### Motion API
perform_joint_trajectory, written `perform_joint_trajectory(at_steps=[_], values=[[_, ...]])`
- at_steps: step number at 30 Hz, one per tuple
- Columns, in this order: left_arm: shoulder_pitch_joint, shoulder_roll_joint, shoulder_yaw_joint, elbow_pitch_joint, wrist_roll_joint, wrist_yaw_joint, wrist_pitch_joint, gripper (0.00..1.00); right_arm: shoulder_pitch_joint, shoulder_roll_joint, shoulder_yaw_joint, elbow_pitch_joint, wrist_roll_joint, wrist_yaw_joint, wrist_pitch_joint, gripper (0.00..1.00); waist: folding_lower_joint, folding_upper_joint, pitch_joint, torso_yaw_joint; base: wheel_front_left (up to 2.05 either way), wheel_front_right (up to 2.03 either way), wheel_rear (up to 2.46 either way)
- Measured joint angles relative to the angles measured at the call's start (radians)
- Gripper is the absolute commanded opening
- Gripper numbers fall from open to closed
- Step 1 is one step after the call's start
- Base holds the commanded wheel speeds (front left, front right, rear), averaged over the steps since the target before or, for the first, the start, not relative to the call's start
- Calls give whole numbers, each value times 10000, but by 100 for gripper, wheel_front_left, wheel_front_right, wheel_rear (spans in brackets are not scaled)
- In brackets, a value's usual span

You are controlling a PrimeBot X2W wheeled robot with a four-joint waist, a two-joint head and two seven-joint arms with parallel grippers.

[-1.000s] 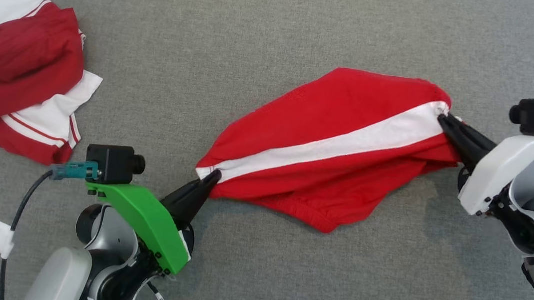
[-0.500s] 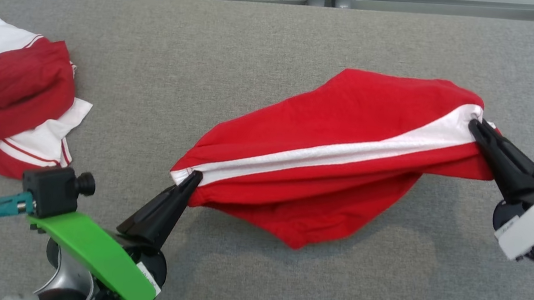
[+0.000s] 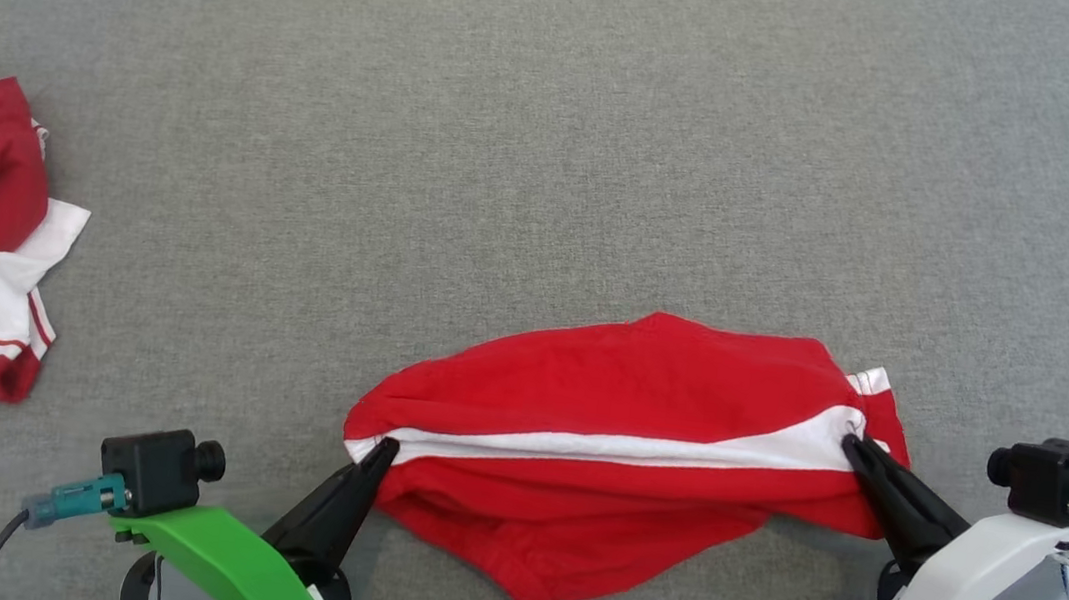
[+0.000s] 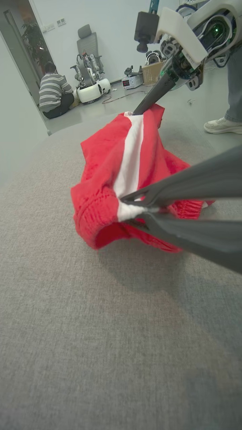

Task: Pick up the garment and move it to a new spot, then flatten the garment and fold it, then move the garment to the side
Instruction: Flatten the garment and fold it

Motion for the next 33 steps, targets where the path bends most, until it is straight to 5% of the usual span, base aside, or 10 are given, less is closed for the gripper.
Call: perform_joint_trajectory(at_steps=[10,12,13,14,26,29,33], values=[[-170,12,138,510,13,-88,-244,0,-383,50,410,826,-98,0,-602,48,0,0,243,-315,0,0,0],[-177,15,140,531,15,-88,-245,0,-388,29,397,836,-100,0,-681,69,0,0,242,-316,0,0,0],[-179,17,136,545,21,-86,-247,0,-392,6,376,830,-119,2,-690,91,0,0,243,-314,0,0,0],[-179,17,134,552,27,-86,-253,0,-393,-17,347,817,-134,2,-709,100,0,0,245,-312,0,0,0],[-182,42,125,573,27,-71,-274,0,-343,-121,-117,407,-259,0,-334,100,0,0,222,-205,0,0,0],[-193,42,117,587,25,-71,-274,0,-346,-58,-86,449,-255,0,-267,75,0,0,221,-170,0,0,0],[-265,42,105,614,23,-71,-272,0,-364,44,-67,616,-184,0,-242,58,0,0,222,-98,0,0,0]])
